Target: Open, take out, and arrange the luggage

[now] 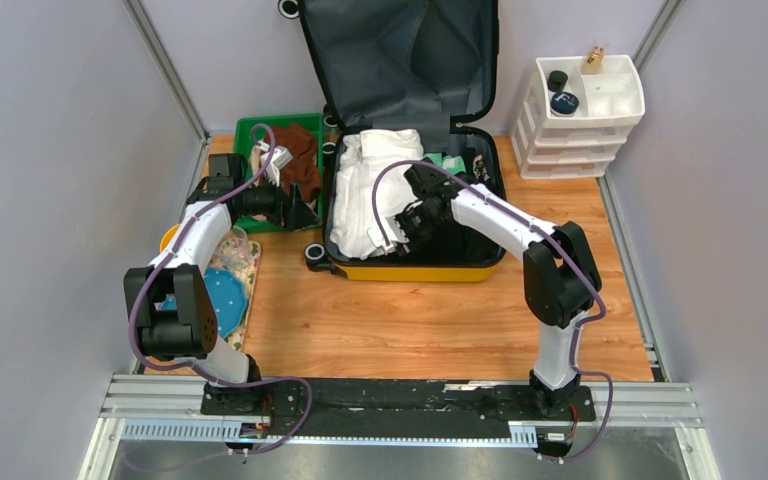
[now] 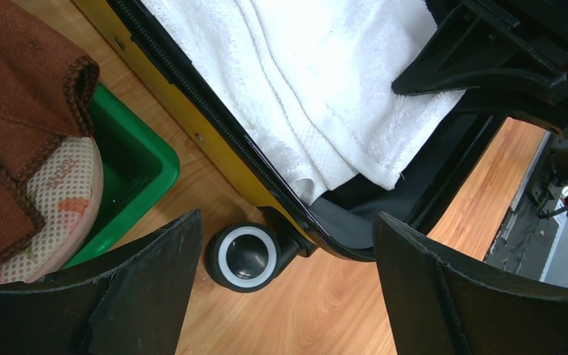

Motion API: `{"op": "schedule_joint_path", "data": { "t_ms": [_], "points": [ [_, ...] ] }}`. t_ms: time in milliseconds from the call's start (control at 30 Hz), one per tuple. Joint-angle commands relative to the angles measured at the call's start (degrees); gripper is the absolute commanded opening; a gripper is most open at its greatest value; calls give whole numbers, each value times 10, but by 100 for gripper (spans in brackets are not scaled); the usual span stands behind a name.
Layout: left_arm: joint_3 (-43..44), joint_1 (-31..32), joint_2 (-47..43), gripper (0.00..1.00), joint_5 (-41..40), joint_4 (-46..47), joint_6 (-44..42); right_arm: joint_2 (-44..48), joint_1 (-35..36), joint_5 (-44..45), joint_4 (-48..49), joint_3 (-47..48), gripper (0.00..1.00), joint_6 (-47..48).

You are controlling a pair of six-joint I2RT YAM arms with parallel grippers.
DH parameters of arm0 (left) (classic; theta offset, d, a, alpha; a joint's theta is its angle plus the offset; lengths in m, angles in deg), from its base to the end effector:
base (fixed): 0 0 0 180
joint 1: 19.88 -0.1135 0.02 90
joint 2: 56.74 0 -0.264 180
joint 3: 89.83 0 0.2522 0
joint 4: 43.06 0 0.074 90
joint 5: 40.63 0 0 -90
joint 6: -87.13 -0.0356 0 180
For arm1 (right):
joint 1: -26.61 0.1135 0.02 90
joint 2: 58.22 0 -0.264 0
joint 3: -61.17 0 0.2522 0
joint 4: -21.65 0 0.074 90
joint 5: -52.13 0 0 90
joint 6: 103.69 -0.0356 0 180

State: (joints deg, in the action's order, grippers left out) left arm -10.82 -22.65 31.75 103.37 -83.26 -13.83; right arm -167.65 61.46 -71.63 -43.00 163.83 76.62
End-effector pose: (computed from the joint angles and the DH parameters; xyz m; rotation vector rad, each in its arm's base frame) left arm 0.3242 -0.0131 0.2635 0.5574 2.1261 -0.9981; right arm 0.3098 0.2398 0.2345 -2.3171 1.0598 0.4898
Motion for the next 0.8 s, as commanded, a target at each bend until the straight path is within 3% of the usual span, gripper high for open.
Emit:
{"op": "schedule_joint_path", "data": {
  "t_ms": [0, 167, 267, 667, 767],
  "points": [
    [1, 0, -24, 92, 7, -2, -20, 10, 3, -5, 55, 35, 37, -44],
    [6, 0, -22, 92, 10, -2, -22, 24, 0, -27, 55, 63, 23, -90],
    [9, 0, -18, 92, 10, -2, -21, 26, -5, -34, 55, 73, 0, -110],
    [13, 0, -16, 92, 10, -4, -22, 107, -21, -104, -19, 21, 0, -143],
    [13, 0, -14, 92, 10, -3, -20, 120, -25, -124, -21, 24, 0, -188]
  ]
}}
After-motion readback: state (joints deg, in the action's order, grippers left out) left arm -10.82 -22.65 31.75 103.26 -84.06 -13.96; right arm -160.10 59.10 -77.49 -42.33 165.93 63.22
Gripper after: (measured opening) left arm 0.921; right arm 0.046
